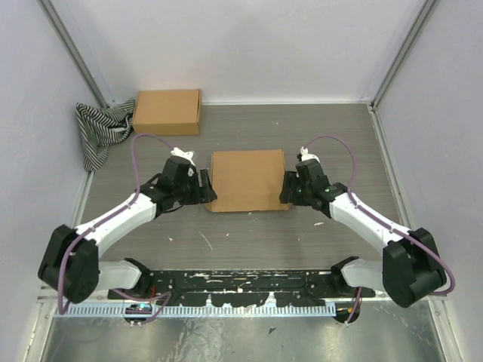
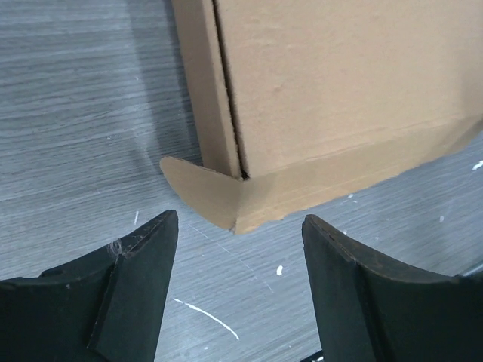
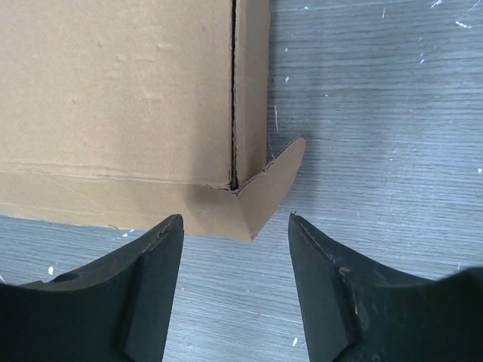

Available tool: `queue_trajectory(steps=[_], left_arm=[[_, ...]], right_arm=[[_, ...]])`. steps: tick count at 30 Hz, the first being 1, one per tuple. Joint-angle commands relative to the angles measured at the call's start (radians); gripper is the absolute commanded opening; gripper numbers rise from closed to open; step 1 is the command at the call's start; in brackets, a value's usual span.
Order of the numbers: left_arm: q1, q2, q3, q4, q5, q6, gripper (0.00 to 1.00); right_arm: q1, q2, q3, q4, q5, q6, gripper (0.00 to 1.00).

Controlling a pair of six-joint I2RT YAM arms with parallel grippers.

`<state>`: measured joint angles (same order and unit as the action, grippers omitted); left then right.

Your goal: Fold the paper box

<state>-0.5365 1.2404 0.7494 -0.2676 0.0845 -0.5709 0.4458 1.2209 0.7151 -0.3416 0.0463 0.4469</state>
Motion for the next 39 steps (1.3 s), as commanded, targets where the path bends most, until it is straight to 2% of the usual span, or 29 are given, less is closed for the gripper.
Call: queue_trajectory(steps=[1,11,19,22,25,27,34,39], left_arm=[[0.004,0.101,-0.024,0.069,0.006,0.008,0.73],[0.001,0.213,-0.002,0.150,0.054,-0.009,0.72],[-0.005,0.220,-0.019,0.189,0.127,-0.039,0.61],[-0.005,0.211,-0.023,0.185,0.131,-0.030,0.59],[-0.005,0.188,-0.035,0.182,0.106,-0.016,0.63],[-0.005,0.186,-0.038,0.190,0.113,-0.007,0.62],[-0.005,0.206,-0.028,0.205,0.174,-0.014,0.53],[-0.005,0.176,-0.039,0.208,0.187,-0.011,0.44]], right_arm=[[0.002,0.023,-0.001,0.037,0.001,-0.011,0.64],[0.006,0.122,-0.033,0.152,-0.092,-0.009,0.62],[0.013,0.095,-0.036,0.151,-0.159,-0.015,0.56],[0.013,0.057,-0.029,0.129,-0.152,-0.028,0.56],[0.013,0.012,-0.039,0.116,-0.080,-0.029,0.61],[0.013,0.006,-0.044,0.129,-0.070,-0.031,0.62],[0.018,0.073,-0.043,0.186,-0.135,-0.028,0.58],[0.029,0.057,-0.051,0.174,-0.128,-0.034,0.56]])
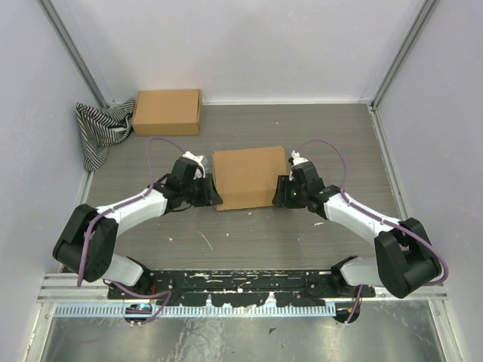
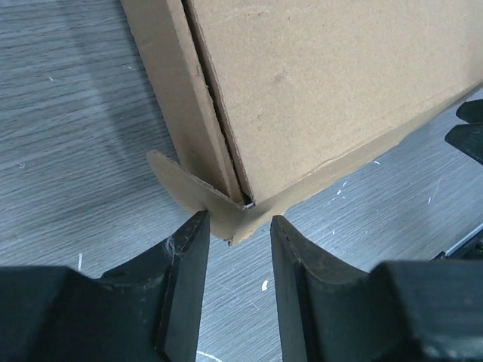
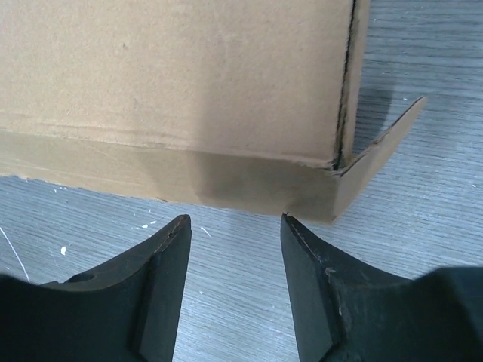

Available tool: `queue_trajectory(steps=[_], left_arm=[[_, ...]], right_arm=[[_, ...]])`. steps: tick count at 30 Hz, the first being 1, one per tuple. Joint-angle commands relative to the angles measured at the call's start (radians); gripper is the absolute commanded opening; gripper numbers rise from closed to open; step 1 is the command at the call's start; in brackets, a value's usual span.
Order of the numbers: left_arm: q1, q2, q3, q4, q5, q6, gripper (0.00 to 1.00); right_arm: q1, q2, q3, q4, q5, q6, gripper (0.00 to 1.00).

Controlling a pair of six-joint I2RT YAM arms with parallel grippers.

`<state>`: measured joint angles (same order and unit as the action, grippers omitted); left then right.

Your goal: Fold the paper box

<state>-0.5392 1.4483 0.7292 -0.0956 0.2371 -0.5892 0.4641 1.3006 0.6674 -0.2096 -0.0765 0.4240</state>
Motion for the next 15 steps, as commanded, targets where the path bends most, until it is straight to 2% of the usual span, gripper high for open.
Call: queue_trajectory(steps=[1,4,9,12,15], left_arm=[[-0.003,-0.040,-0.020,0.032,0.034,0.008,0.43],[-0.002,-0.057,-0.022,0.015,0.022,0.013,0.45],[-0.002,-0.066,-0.029,0.007,-0.017,0.015,0.70],[-0.002,-0.044,-0.030,0.033,0.000,0.008,0.84],[-0.003,-0.016,-0.032,0.062,0.014,-0.007,0.87]], right_arm=[[0.011,-0.037,-0.002,0.032,0.003,-0.011,0.56],[0.013,-0.077,0.008,-0.014,0.084,-0.006,0.59],[0.011,-0.094,0.039,-0.071,0.269,0.014,0.78],[0.010,-0.046,0.055,-0.054,0.276,0.015,0.85],[0.010,0.025,0.060,-0.002,0.233,0.004,0.87]])
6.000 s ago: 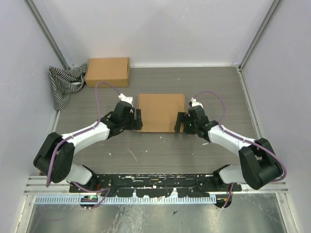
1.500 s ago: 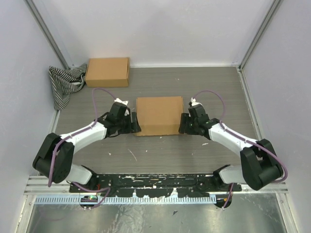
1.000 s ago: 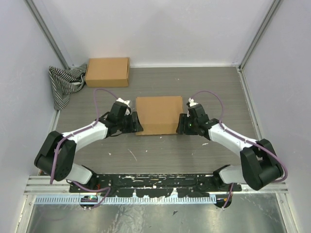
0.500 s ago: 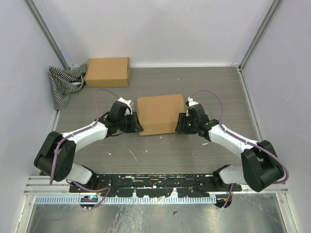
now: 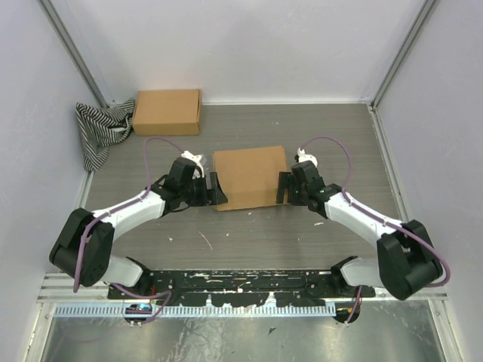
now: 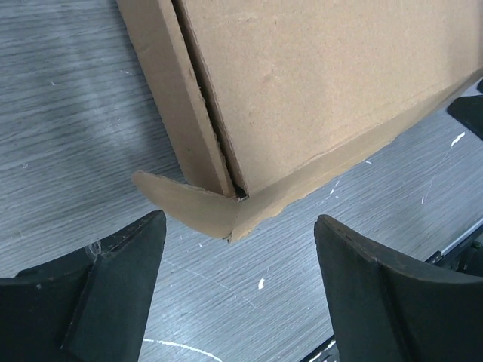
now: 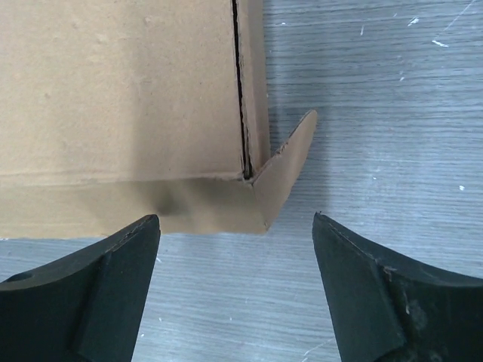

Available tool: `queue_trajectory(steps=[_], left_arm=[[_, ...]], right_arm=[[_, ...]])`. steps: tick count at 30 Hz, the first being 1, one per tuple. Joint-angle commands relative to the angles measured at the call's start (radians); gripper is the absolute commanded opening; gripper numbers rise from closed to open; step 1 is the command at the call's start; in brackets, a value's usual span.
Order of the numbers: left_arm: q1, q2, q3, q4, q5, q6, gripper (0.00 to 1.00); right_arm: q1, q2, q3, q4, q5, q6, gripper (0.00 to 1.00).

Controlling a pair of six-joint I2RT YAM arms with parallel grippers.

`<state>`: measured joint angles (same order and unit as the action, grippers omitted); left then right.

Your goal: Fold the paper box

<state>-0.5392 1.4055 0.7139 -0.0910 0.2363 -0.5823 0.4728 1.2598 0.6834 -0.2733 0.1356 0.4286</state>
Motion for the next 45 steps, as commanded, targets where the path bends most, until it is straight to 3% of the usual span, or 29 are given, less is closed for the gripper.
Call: queue_trajectory(steps=[1,13,20,28,32,35,37,45], left_arm=[[-0.003,0.036,-0.020,0.072,0.020,-0.022,0.87],[-0.019,0.111,-0.011,0.155,0.041,-0.042,0.82],[-0.011,0.086,0.023,0.107,-0.027,-0.017,0.82],[0.086,0.047,0.150,-0.032,-0.017,0.061,0.83],[0.179,0.058,0.176,-0.011,0.073,0.024,0.85],[0.191,0.094,0.164,0.043,0.123,0.002,0.86],[0.191,0.124,0.145,0.094,0.163,-0.021,0.87],[0.188,0.180,0.075,0.255,0.263,-0.105,0.87]], right_arm=[[0.001,0.084,0.041,0.086,-0.008,-0.006,0.87],[0.003,0.063,-0.029,0.222,-0.142,-0.045,0.78],[-0.014,0.012,-0.042,0.233,-0.090,0.011,0.84],[-0.025,-0.090,-0.061,0.350,-0.348,0.096,0.82],[-0.024,-0.161,-0.002,0.265,-0.298,0.073,0.83],[-0.036,-0.125,0.084,0.117,-0.103,0.003,0.86],[-0.068,-0.060,0.111,0.089,-0.056,-0.023,0.90],[-0.190,0.189,0.140,0.284,-0.305,-0.041,0.91]])
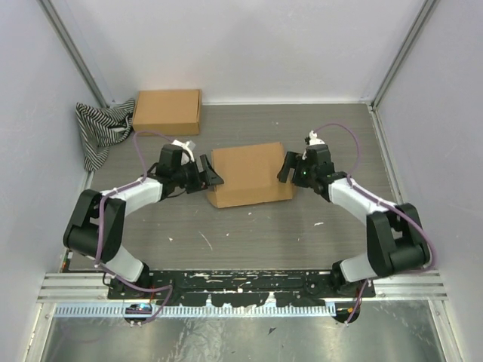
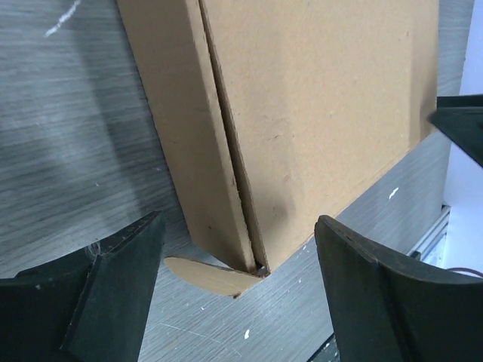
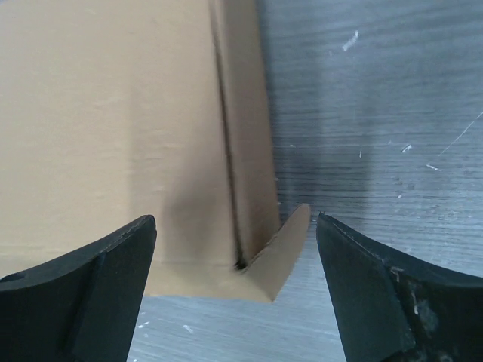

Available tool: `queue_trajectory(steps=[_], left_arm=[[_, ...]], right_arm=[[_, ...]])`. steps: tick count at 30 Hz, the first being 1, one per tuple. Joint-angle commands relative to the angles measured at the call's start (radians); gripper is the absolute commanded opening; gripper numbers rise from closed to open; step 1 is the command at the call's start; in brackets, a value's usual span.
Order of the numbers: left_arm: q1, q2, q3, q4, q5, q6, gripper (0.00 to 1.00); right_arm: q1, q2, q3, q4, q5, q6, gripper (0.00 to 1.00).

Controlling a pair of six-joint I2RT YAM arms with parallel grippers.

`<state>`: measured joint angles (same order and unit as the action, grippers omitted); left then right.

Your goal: Fold the paper box

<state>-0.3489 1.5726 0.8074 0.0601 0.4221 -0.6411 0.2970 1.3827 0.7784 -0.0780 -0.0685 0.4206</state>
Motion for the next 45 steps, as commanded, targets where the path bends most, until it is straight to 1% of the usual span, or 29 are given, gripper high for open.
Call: queue_trajectory(steps=[1,4,9,14,17,20,22,23,25,28,31,38,45], left_arm=[[-0.002,0.021,-0.014,0.104,0.081,-0.048,0.87],[-0.002,0.055,0.019,0.107,0.094,-0.058,0.87],[-0.004,0.147,0.114,0.109,0.127,-0.083,0.86],[-0.003,0.258,0.254,0.095,0.145,-0.097,0.84],[-0.003,0.312,0.341,0.067,0.153,-0.096,0.84],[-0.001,0.345,0.422,0.008,0.149,-0.075,0.85],[0.006,0.339,0.457,-0.061,0.110,-0.032,0.86],[0.011,0.327,0.458,-0.090,0.091,-0.014,0.87],[0.019,0.290,0.429,-0.130,0.049,0.015,0.91],[0.024,0.237,0.344,-0.121,0.019,0.032,0.92],[0.023,0.211,0.254,-0.062,0.021,0.020,0.93],[0.024,0.201,0.161,-0.002,0.072,0.006,0.92],[0.022,0.125,0.094,-0.008,0.084,0.000,0.91]], right_arm=[[-0.015,0.090,0.062,0.088,-0.123,-0.039,0.91],[-0.015,0.145,0.103,0.069,-0.175,-0.046,0.90],[-0.013,0.162,0.108,0.074,-0.233,-0.021,0.88],[-0.011,0.161,0.103,0.097,-0.287,0.017,0.87],[-0.012,0.188,0.132,0.099,-0.314,0.027,0.86],[-0.011,0.220,0.183,0.065,-0.279,0.021,0.85],[-0.012,0.217,0.212,0.005,-0.207,0.009,0.85],[-0.012,0.206,0.219,-0.018,-0.170,0.003,0.85],[-0.015,0.178,0.217,-0.051,-0.111,-0.012,0.88],[-0.021,0.141,0.172,-0.059,-0.108,-0.013,0.89],[-0.025,0.116,0.097,-0.022,-0.120,-0.003,0.90],[-0.025,0.090,0.009,0.018,-0.163,0.010,0.88],[-0.024,-0.020,-0.026,-0.069,-0.133,-0.002,0.86]])
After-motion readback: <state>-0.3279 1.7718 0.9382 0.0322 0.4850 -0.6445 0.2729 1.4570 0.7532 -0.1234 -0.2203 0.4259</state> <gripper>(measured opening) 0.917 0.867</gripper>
